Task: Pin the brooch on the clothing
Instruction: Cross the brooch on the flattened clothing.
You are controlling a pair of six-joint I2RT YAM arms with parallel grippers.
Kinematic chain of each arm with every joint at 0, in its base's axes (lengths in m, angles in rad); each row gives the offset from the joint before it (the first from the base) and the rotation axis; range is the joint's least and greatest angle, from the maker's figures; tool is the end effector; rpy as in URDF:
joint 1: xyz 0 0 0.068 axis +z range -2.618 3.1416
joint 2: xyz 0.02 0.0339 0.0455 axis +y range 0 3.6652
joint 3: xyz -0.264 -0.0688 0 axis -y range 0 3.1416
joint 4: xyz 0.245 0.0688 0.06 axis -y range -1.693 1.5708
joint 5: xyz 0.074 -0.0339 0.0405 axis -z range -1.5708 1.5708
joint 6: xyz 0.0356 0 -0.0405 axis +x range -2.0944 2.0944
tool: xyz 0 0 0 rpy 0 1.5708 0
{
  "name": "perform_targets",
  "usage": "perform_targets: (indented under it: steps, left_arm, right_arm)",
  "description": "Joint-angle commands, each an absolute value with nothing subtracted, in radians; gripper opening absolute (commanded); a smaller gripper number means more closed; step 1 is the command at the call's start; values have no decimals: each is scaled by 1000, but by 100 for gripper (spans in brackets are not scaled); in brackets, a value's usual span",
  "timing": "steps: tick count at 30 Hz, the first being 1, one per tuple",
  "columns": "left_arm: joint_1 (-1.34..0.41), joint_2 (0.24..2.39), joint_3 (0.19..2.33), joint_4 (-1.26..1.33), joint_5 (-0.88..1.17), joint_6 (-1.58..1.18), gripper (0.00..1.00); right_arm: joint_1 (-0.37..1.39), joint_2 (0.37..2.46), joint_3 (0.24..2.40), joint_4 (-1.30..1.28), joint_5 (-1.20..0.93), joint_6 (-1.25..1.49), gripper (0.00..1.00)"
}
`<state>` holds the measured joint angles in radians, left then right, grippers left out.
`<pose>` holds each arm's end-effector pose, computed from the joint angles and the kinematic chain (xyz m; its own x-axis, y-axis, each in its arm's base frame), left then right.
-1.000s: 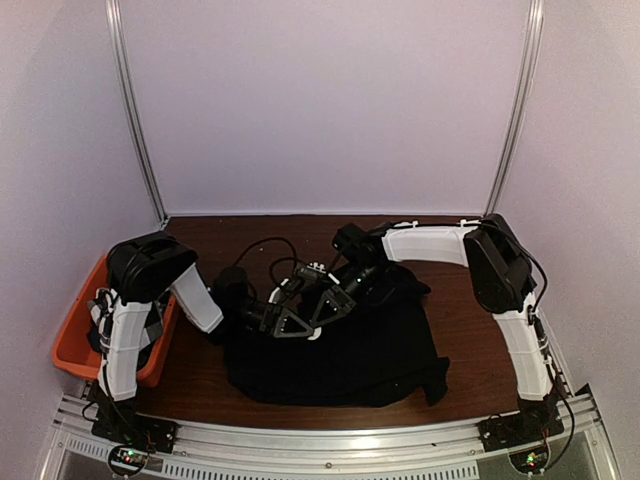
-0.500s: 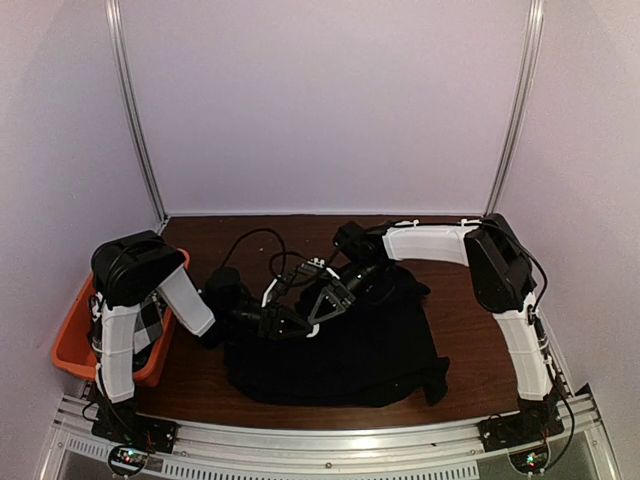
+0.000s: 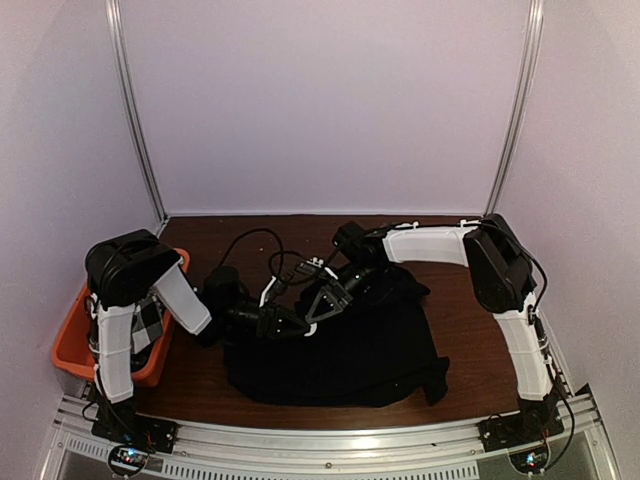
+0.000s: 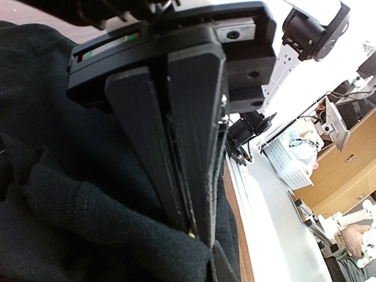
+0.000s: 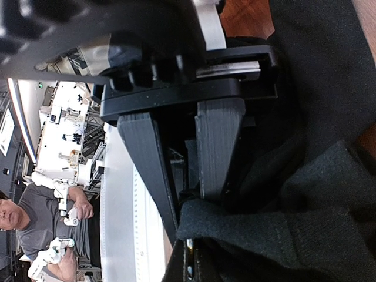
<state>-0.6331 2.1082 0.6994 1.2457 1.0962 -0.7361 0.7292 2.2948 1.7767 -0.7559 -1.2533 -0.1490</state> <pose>0.2577 -0.2284 0.0935 -0.7536 0.1725 -0.6343 0.6369 -0.0473 -0.7695 0.3222 0.3333 0.1607 -0.6436 -0.6372 -0.4241 -0.5165 -0.0474 0.8550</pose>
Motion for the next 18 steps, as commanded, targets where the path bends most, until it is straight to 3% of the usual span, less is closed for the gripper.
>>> perform_targets:
  steps: [1,5,10,18]
  left_arm:
    - [-636,2022,746,1249,982,-656,0]
    - [-635,2029,734,1318,1041,-745,0]
    - [-635,2060,707,1543,1088,-917,18]
    - [-635,2099,721,1688,1117,-1029,28]
  right_arm:
    - [793,2269,1764,-716,-1302,-106,0]
    - [788,2263,1767,-755,-1269,-152,0]
    - [783,2261,1770,-783,-1248,-180,0]
    - [780,2257,1769,-835,-1216,-227,0]
